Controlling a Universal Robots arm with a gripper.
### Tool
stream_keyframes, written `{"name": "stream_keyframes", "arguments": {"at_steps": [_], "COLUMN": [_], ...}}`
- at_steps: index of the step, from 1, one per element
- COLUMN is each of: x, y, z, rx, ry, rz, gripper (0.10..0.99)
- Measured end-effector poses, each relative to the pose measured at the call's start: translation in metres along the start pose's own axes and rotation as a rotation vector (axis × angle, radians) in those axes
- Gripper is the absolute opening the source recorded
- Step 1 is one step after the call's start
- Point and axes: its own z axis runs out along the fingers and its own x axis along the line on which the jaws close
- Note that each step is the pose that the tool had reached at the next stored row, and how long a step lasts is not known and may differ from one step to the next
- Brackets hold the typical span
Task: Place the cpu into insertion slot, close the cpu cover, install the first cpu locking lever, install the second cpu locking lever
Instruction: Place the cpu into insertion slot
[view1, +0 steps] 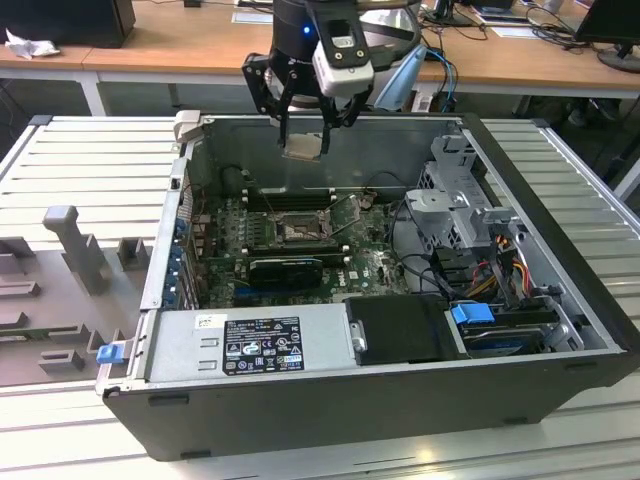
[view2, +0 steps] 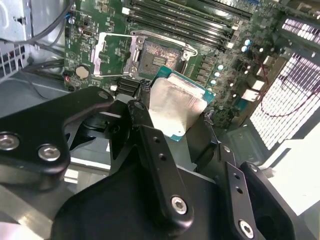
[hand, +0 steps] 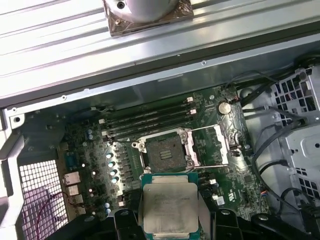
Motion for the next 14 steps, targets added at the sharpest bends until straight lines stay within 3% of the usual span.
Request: {"name": "stream_keyframes", "arguments": {"at_steps": [14], "x": [0.0000], "y": [-0.0002], "z": [0.0020], "rx": [-0.005], "ry": [-0.0213], "rz": [0.243], "gripper": [0.533]}}
